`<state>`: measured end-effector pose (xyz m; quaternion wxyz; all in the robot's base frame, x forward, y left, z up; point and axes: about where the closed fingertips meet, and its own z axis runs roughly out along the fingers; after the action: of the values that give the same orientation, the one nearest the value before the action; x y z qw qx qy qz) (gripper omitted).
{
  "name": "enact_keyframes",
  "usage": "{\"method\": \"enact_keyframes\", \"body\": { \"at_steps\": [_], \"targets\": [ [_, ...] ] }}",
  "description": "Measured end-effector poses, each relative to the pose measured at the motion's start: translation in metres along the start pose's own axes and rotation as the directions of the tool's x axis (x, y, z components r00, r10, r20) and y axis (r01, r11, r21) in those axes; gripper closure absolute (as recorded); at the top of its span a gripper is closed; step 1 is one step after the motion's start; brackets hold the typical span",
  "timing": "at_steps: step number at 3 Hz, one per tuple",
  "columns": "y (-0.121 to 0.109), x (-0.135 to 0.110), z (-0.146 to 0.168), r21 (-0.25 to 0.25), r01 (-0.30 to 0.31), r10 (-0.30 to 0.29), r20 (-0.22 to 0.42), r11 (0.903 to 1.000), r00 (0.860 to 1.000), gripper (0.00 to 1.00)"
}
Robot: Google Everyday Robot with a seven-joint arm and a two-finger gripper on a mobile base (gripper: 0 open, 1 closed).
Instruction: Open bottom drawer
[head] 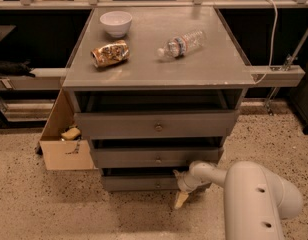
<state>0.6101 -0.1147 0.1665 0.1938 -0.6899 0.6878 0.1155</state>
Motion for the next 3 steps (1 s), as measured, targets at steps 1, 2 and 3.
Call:
{"method": "enact_keyframes", "body": {
  "at_steps": [1, 2, 3],
  "targets": [
    [-0.001, -0.003, 0.012, -0.022, 0.015, -0.015, -0.002, 0.9996, 1.0, 0.17],
    [0.008, -0.011, 0.015, -0.054, 0.042, -0.041, 0.019, 0.9977, 0.999, 0.4],
    [0.008, -0.017, 0.007, -0.052, 0.054, -0.053, 0.033, 0.9972, 0.998, 0.71]
  ]
}}
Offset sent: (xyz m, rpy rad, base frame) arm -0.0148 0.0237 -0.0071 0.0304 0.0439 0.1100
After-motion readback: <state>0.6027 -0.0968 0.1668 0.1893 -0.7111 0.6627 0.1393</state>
